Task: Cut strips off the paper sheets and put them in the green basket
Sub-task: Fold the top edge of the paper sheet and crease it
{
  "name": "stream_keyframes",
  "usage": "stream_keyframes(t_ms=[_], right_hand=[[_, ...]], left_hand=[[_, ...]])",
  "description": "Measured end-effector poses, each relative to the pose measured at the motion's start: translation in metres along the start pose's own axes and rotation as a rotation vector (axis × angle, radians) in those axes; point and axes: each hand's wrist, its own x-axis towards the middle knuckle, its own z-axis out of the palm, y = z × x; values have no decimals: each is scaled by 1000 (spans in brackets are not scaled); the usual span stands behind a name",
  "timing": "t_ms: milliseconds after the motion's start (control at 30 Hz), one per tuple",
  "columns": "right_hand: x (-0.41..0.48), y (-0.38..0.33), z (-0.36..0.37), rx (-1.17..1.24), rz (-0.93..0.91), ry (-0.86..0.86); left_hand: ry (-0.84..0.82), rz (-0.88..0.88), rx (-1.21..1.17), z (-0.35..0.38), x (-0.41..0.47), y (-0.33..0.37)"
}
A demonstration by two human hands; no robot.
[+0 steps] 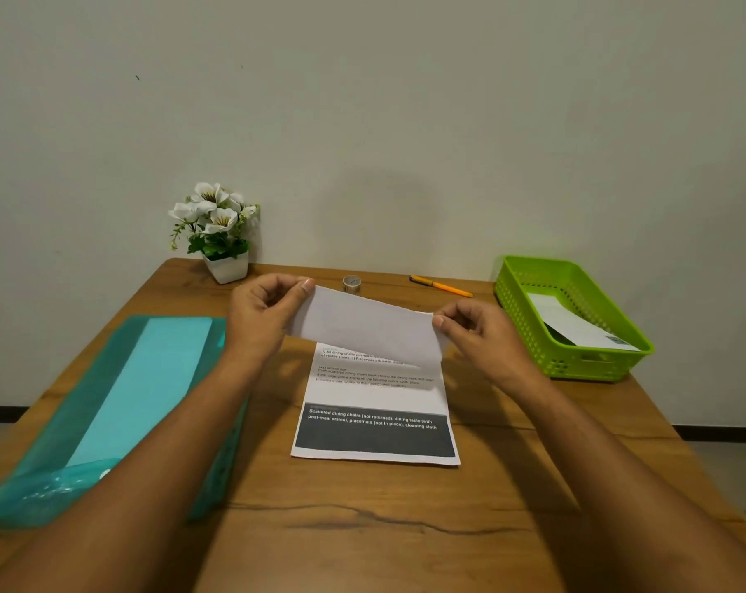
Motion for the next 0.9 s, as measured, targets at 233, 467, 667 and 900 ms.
stream_keyframes(t_ms=[233,467,667,900], right_hand=[[9,-29,-11,278,-46,221],[15,-74,4,100,-261,145],[9,-94,19,-38,-356,72],[12,-76,24,324,-81,107]], left_hand=[[-54,-33,242,-3,-5,-13],[-222,325,525,27,-8,25],[-284,352,404,46,-7,47],[-190,155,105,36,-11,35]])
